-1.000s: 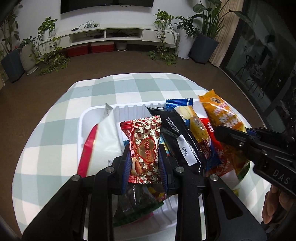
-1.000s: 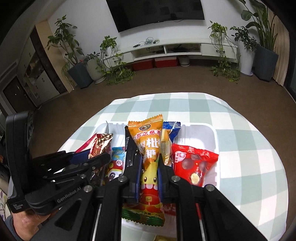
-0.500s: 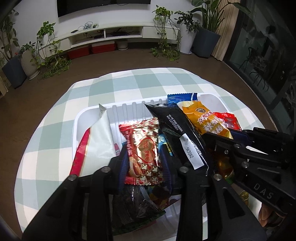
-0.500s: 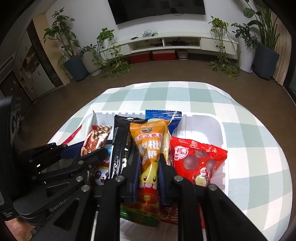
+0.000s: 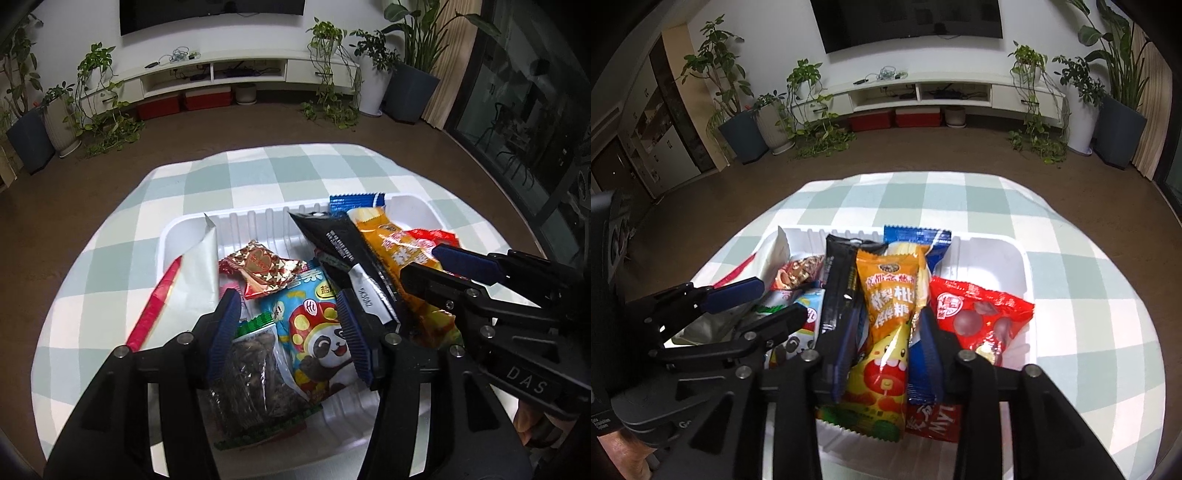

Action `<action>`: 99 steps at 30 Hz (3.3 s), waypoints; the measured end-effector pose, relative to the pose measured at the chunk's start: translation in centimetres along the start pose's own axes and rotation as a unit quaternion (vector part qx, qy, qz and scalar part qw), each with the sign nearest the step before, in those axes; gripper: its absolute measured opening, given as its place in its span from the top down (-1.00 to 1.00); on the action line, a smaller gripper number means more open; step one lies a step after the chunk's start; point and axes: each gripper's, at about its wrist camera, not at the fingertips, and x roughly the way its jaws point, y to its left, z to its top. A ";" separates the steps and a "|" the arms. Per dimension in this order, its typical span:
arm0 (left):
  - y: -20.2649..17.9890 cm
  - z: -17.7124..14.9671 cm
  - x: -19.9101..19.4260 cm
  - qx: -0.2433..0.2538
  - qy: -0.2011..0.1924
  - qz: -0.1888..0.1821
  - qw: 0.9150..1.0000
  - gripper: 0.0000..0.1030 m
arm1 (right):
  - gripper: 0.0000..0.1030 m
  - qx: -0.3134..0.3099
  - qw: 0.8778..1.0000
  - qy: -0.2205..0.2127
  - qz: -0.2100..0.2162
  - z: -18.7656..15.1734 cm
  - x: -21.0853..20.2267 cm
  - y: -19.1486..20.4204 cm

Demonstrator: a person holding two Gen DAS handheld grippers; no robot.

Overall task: Organize snacks
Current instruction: 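Move both grippers back to the table and grasp the strawberry-print packet with the right gripper, then grasp the gold wrapped bar with the left gripper while the right gripper holds the strawberry packet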

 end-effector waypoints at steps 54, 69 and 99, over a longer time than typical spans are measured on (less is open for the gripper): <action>0.9 -26.8 -19.5 -0.100 -0.041 -0.003 0.994 -0.99 | -0.46 0.049 0.997 0.056 0.013 -25.1 -12.1 4.6; -1.3 -26.5 -18.9 -0.069 -0.029 -0.026 0.997 -0.98 | -0.02 -0.020 0.996 0.085 -0.017 -24.7 -11.6 4.5; -9.5 -17.9 -13.3 0.064 0.035 -0.022 0.997 -0.19 | 0.38 -0.006 0.992 0.121 -0.027 -24.9 -13.2 0.5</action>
